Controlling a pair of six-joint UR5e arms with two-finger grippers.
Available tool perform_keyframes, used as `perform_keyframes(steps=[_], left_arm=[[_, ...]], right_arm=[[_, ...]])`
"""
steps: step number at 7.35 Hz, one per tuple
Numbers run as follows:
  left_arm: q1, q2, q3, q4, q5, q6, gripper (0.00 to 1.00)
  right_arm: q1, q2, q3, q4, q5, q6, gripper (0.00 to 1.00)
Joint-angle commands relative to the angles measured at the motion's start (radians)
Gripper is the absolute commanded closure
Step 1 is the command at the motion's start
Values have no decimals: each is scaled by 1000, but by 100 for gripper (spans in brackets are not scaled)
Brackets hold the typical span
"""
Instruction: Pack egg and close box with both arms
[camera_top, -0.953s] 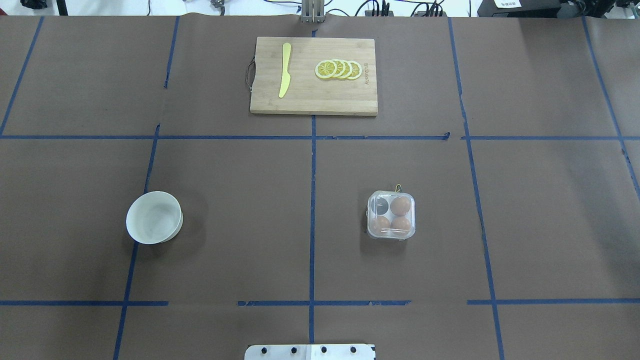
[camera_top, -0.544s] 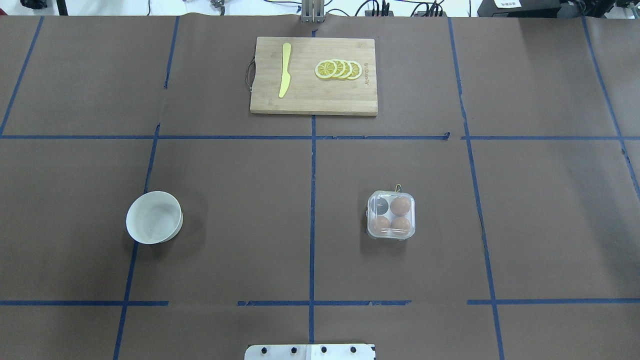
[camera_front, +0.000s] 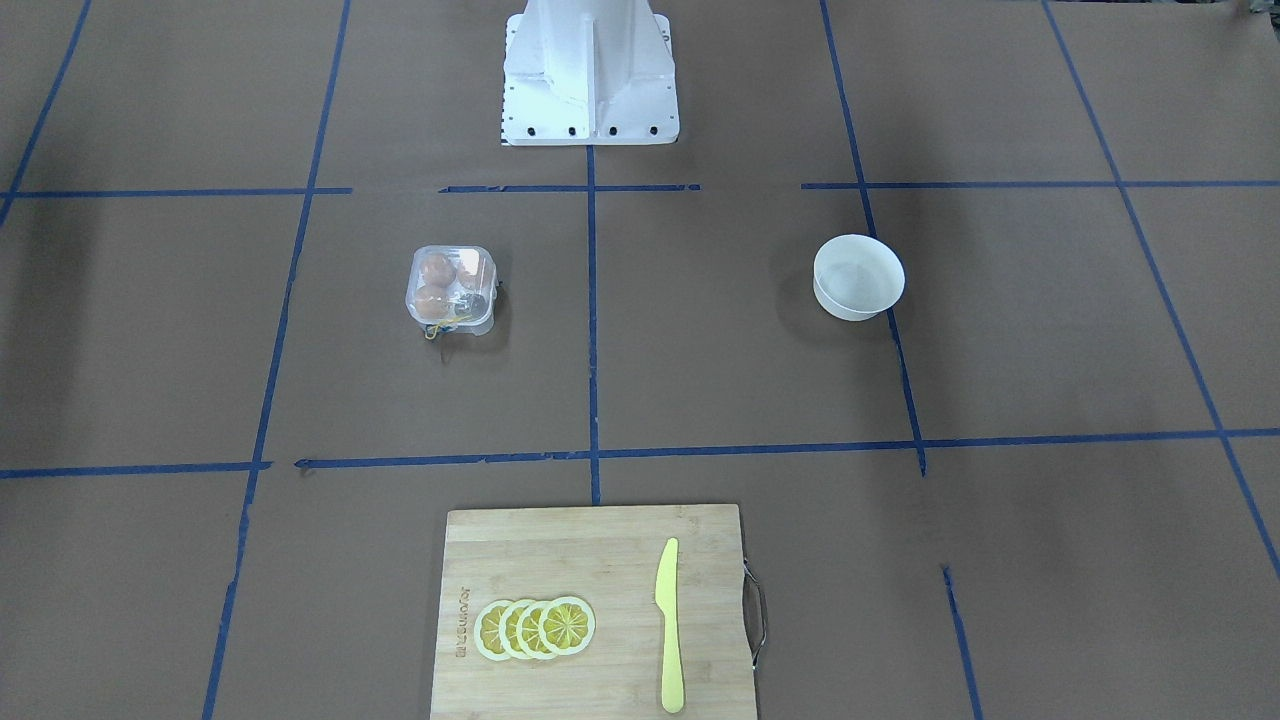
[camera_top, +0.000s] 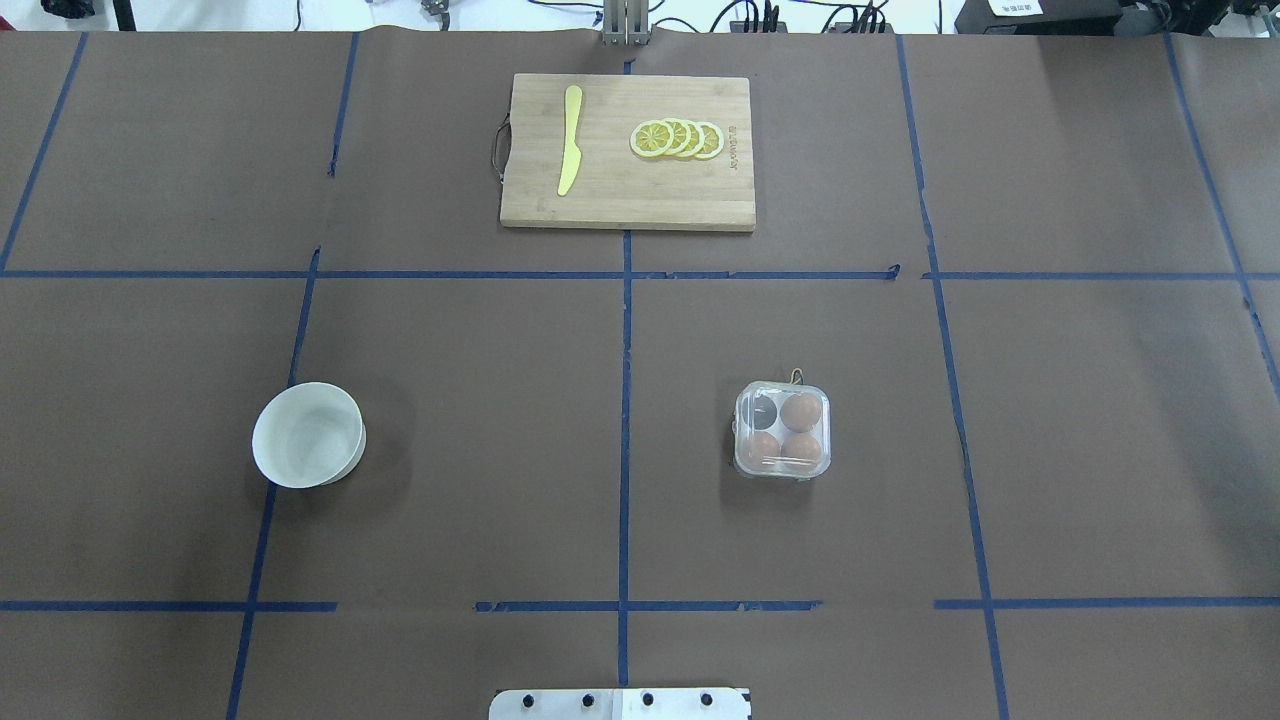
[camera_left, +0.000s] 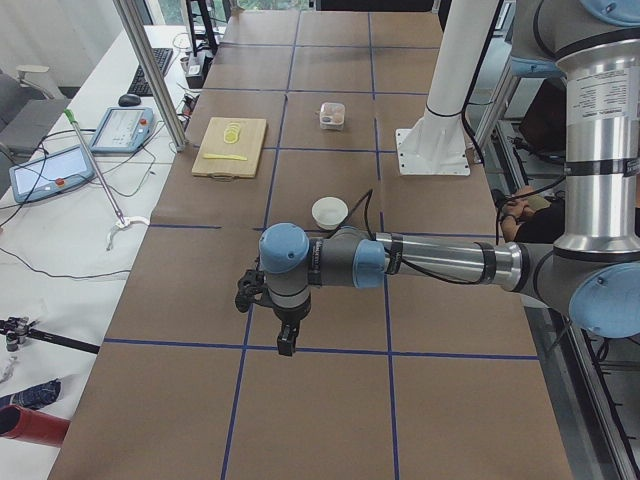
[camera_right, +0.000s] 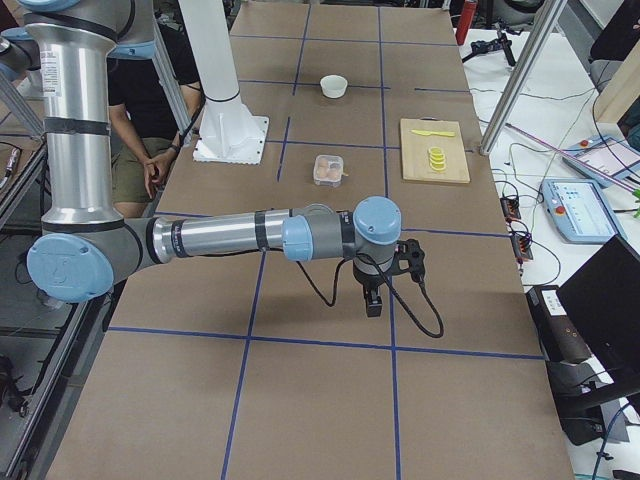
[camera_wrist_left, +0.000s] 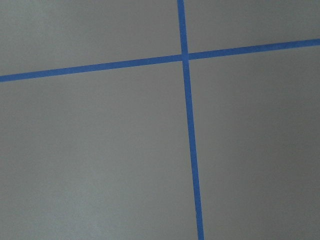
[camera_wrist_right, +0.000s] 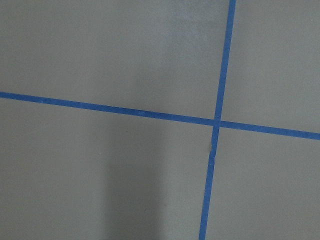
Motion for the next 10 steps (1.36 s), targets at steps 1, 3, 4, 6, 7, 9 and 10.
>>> perform_keyframes(steps=[1,3,4,6,7,9,10], left_arm=[[-1,30,-2,-28,-1,-18,0],[-1,31,-17,-30,-2,-21,0],[-1,31,-26,-30,-2,-23,0],[-1,27,-23,-31,-36,-26,0],[-1,27,-11,-50,-45,-27,0],[-1,26,-22,-54,-44,-108,0],[-1,26,-19,-54,-42,-110,0]], right_arm=[[0,3,-10,-3,-3,-9,0],[-26,17,-30,-12,-9,-13,0],[-55,30,-56,-14,-10,-14,0],[-80,37,-107,-14,-12,-95,0],[-80,49,-124,-15,-7,-112,0],[-77,58,-136,-24,-4,-114,0],[-63,60,-130,-23,-1,-114,0]])
